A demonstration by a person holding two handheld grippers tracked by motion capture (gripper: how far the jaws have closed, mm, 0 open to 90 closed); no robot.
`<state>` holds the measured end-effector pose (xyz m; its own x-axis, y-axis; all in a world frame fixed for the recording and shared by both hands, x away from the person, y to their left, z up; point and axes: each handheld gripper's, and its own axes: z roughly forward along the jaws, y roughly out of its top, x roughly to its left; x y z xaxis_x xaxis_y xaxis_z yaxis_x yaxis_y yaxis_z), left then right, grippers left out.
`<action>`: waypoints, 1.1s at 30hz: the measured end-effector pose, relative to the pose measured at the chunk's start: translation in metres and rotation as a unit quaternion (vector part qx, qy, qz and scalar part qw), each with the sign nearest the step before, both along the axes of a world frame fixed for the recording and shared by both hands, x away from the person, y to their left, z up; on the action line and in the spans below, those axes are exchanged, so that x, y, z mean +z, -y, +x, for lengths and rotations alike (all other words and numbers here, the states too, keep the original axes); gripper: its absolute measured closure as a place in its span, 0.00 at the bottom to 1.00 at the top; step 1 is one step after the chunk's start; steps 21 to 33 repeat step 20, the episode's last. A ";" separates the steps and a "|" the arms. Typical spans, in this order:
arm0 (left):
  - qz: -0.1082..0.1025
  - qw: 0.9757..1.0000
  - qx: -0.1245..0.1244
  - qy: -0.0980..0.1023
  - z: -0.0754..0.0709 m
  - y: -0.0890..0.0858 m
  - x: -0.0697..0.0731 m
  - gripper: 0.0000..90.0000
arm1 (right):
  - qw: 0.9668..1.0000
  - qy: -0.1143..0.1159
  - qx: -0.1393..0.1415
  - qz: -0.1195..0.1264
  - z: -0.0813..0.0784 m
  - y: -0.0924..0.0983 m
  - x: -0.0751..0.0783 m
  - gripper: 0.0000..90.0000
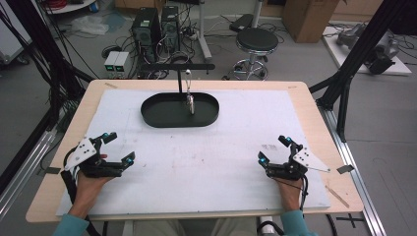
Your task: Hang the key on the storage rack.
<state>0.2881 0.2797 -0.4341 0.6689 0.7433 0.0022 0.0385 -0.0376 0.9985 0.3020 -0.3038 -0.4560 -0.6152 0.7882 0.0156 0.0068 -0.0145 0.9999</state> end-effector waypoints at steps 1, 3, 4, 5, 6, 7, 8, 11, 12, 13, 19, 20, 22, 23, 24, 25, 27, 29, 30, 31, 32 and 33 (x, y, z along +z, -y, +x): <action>-0.002 1.000 0.003 0.002 -0.002 -0.002 -0.003 0.02 | 1.000 -0.002 0.001 0.001 0.000 0.000 0.000 0.01; -0.010 1.000 0.006 0.003 -0.004 -0.004 -0.007 0.02 | 1.000 -0.002 0.001 -0.001 0.000 0.000 0.000 0.01; -0.013 1.000 0.011 0.005 -0.005 -0.005 -0.010 0.02 | 1.000 -0.002 0.002 -0.002 0.000 0.000 0.000 0.01; -0.017 1.000 0.011 0.003 -0.006 -0.006 -0.012 0.02 | 1.000 -0.002 0.002 -0.002 0.001 0.000 0.000 0.01; -0.018 1.000 0.010 0.003 -0.006 -0.006 -0.014 0.02 | 1.000 -0.005 0.002 -0.001 0.000 0.000 0.000 0.01; -0.007 1.000 0.012 0.005 -0.006 -0.006 -0.016 0.02 | 1.000 -0.004 0.002 -0.002 0.000 0.000 -0.001 0.01; -0.006 1.000 0.013 0.007 -0.007 -0.007 -0.018 0.02 | 1.000 -0.004 0.003 -0.002 0.001 0.000 -0.001 0.01; -0.023 1.000 0.015 0.011 -0.008 -0.009 -0.022 0.02 | 1.000 -0.005 0.005 -0.004 0.001 -0.001 -0.001 0.01; -0.025 1.000 0.016 0.011 -0.008 -0.010 -0.022 0.02 | 1.000 -0.005 0.005 -0.005 0.001 0.000 -0.001 0.01; -0.024 1.000 0.017 0.011 -0.008 -0.010 -0.022 0.02 | 1.000 -0.005 0.005 -0.005 0.001 -0.001 -0.001 0.01; -0.028 0.999 0.025 0.018 -0.010 -0.009 -0.023 0.02 | 1.000 -0.005 0.005 -0.007 0.001 -0.001 -0.001 0.01; -0.030 0.999 0.026 0.021 -0.010 -0.010 -0.024 0.02 | 1.000 -0.005 0.005 -0.007 0.001 -0.001 -0.001 0.01; -0.030 0.999 0.026 0.021 -0.010 -0.010 -0.024 0.02 | 1.000 -0.005 0.005 -0.007 0.001 -0.001 -0.001 0.01; -0.030 0.999 0.026 0.021 -0.010 -0.010 -0.024 0.02 | 1.000 -0.005 0.005 -0.007 0.001 -0.001 -0.001 0.01; -0.030 0.999 0.026 0.021 -0.010 -0.010 -0.024 0.02 | 1.000 -0.005 0.005 -0.007 0.001 -0.001 -0.001 0.01; -0.030 0.999 0.026 0.021 -0.010 -0.010 -0.024 0.02 | 1.000 -0.005 0.005 -0.007 0.001 -0.001 -0.001 0.01; -0.030 0.999 0.026 0.021 -0.010 -0.010 -0.024 0.02 | 1.000 -0.005 0.005 -0.007 0.001 -0.001 -0.001 0.01; -0.030 0.999 0.026 0.021 -0.010 -0.010 -0.024 0.02 | 1.000 -0.005 0.005 -0.007 0.001 -0.001 -0.001 0.01; -0.030 0.999 0.026 0.021 -0.010 -0.010 -0.024 0.02 | 1.000 -0.005 0.005 -0.007 0.001 -0.001 -0.001 0.01; -0.030 0.999 0.026 0.021 -0.010 -0.010 -0.024 0.02 | 1.000 -0.005 0.005 -0.007 0.001 -0.001 -0.001 0.01; -0.030 0.999 0.026 0.021 -0.010 -0.010 -0.024 0.02 | 1.000 -0.005 0.005 -0.007 0.001 -0.001 -0.001 0.01; -0.030 0.999 0.026 0.021 -0.010 -0.010 -0.024 0.02 | 1.000 -0.005 0.005 -0.007 0.001 -0.001 -0.001 0.01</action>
